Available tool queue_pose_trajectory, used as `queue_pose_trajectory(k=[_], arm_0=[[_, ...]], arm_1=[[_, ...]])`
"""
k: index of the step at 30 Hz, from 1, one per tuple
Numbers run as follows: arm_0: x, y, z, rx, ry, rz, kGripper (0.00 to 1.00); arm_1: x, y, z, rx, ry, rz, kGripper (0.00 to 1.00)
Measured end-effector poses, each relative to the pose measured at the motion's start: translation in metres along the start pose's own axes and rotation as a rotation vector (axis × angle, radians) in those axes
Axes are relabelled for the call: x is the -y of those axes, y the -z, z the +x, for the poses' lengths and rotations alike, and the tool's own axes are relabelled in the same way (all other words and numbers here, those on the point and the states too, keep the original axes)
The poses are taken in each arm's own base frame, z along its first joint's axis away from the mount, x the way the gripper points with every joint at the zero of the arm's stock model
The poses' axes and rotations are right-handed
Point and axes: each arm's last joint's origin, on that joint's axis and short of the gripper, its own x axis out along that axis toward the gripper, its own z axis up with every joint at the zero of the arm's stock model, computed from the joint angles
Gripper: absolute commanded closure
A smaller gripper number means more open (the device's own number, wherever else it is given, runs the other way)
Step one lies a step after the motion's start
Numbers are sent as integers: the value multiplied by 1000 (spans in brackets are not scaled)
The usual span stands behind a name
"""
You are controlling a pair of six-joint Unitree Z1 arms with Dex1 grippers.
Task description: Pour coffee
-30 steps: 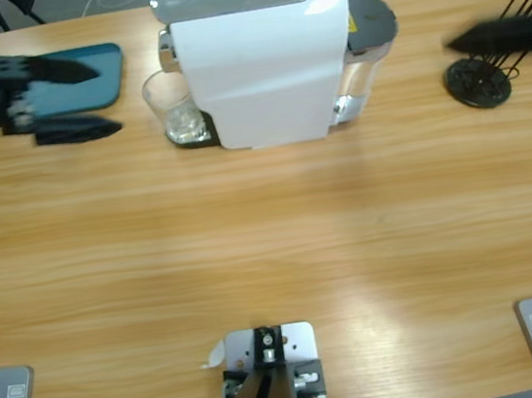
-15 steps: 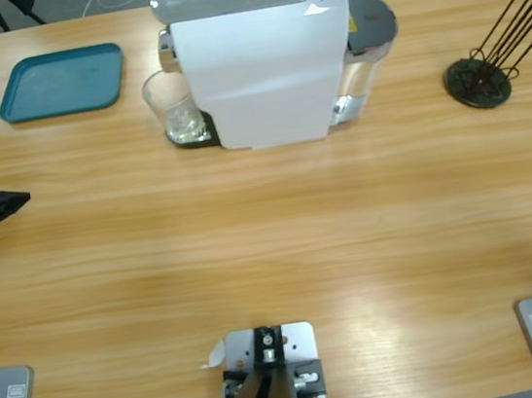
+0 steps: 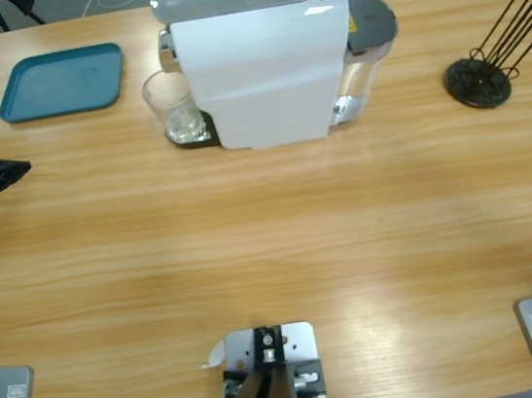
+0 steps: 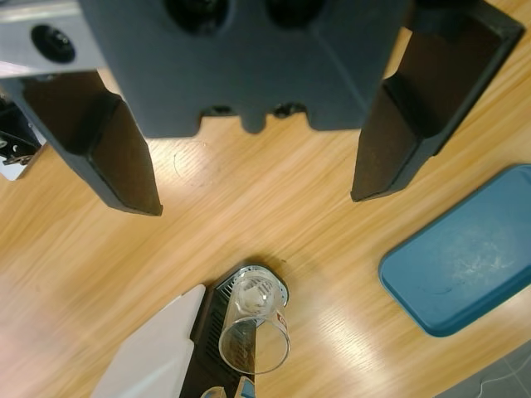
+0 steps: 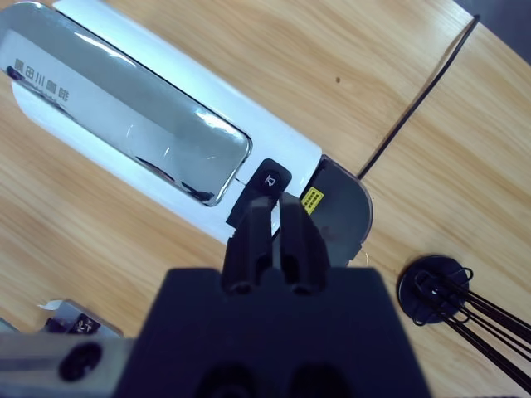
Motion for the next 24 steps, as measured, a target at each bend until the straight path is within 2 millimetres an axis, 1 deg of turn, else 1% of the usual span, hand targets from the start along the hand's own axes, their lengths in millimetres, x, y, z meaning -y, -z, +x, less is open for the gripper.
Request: queue_pose_trajectory(k=[3, 14, 24], arm_0=[[0, -1, 7, -9, 8, 2, 0], [-2, -2, 18, -12, 15, 2, 0], [-2, 0, 25, -40, 36, -5, 0]], arm_1=[[0, -1, 4, -8, 0, -2, 1000], [0, -3, 14, -25, 1, -5, 1000], [0, -3, 16, -30, 1, -5, 1000]])
